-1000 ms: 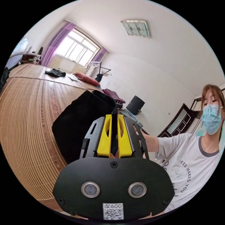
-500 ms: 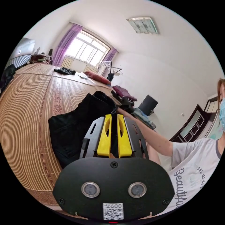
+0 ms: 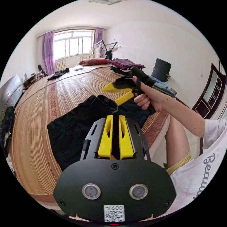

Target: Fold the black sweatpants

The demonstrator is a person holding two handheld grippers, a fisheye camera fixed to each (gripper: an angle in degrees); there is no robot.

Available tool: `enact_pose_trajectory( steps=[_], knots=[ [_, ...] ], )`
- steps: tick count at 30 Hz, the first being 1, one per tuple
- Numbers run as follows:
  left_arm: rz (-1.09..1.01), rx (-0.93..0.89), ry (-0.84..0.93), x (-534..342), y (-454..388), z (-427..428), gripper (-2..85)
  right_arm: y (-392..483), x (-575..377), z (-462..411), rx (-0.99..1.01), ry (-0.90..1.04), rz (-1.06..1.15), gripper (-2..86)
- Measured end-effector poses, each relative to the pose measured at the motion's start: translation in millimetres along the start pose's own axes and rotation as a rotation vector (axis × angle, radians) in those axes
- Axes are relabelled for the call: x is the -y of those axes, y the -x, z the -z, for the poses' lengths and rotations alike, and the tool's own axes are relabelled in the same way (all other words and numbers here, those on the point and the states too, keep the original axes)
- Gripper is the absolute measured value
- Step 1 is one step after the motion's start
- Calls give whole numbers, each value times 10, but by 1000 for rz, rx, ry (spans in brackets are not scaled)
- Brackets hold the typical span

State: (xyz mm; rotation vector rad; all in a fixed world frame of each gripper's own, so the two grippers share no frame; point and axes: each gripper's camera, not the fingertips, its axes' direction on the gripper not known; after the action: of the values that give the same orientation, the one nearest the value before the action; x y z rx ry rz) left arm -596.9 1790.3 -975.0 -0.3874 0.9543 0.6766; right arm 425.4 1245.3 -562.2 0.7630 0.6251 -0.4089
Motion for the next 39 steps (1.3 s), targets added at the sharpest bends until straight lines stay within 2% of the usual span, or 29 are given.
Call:
enact_pose_trajectory(
  steps=[3,5,8,10,12,15,20,25,27,31,34,36,39],
  knots=[
    [-53,1,48,31,-131,-194,29,392,167,-278,-31,101,130,142],
    [-54,-17,57,-5,-215,-343,39,764,118,-372,-225,101,261,58],
    [-96,-81,96,-200,-344,-429,71,969,10,-342,-269,98,293,12],
    [-89,-15,70,-479,-355,-301,90,930,4,-237,-183,69,253,5],
    [-49,194,38,-969,-289,-76,106,817,49,-178,-116,62,191,4],
    [41,364,108,-1482,-61,40,120,602,152,-256,-113,98,75,9],
    [65,376,213,-1921,151,-133,113,485,161,-298,-100,85,54,26],
    [78,334,150,-2018,262,-397,82,481,123,-261,-69,56,33,19],
    [93,352,178,-2050,400,-601,70,477,145,-253,-45,65,17,12],
    [29,379,255,-2210,590,-941,45,379,212,-221,88,92,-51,1],
    [0,395,153,-2430,705,-896,23,154,192,-215,142,104,-138,-1],
    [-77,371,1,-2736,842,-693,16,37,136,-209,140,94,-168,-1],
    [-139,252,-124,-3127,1120,-539,13,-397,-18,-327,235,102,-305,1]
  ],
)
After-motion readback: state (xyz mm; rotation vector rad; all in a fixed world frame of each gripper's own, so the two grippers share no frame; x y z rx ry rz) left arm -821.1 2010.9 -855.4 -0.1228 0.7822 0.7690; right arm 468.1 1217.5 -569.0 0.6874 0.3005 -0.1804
